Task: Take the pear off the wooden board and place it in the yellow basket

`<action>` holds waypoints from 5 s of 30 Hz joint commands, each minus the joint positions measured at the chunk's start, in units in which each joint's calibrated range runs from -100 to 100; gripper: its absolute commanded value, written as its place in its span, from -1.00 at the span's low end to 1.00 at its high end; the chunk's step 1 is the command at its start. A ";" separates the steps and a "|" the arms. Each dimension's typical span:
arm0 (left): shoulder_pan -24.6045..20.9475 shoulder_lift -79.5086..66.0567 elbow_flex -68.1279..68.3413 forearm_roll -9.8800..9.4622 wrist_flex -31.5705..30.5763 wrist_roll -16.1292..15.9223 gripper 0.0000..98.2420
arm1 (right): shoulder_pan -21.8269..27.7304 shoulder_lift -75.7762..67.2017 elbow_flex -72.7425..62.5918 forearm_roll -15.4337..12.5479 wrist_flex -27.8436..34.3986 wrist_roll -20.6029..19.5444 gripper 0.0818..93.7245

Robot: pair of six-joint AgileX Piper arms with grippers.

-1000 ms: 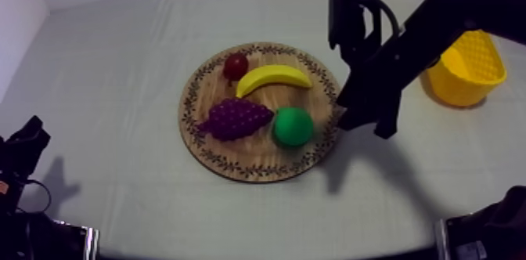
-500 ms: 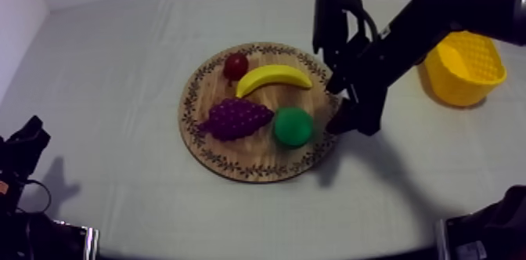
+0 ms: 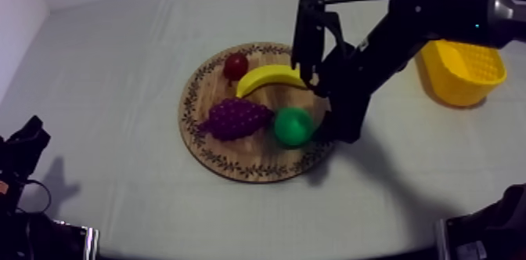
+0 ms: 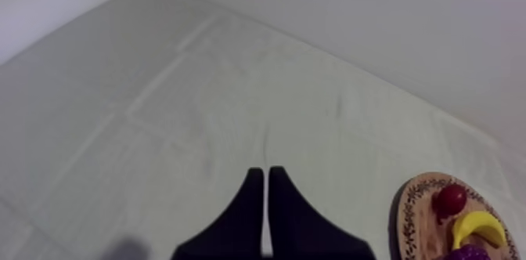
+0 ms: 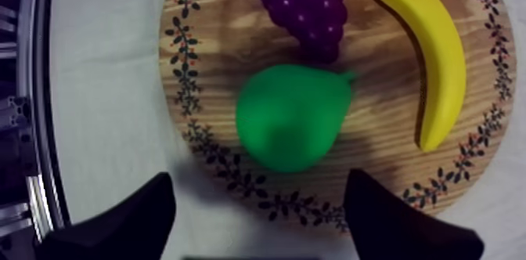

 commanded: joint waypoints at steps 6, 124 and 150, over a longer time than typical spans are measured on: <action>0.00 0.02 0.03 0.01 0.02 0.02 -1.00 | -0.76 3.70 -2.79 0.37 -1.76 -0.84 0.33; 0.00 0.02 0.03 0.01 0.02 0.02 -1.00 | 42.73 -6.37 -11.90 15.84 -5.76 -12.65 -0.25; 0.00 0.02 0.03 0.01 0.02 0.02 -1.00 | 37.94 1.32 -7.76 13.66 -10.07 -12.30 0.06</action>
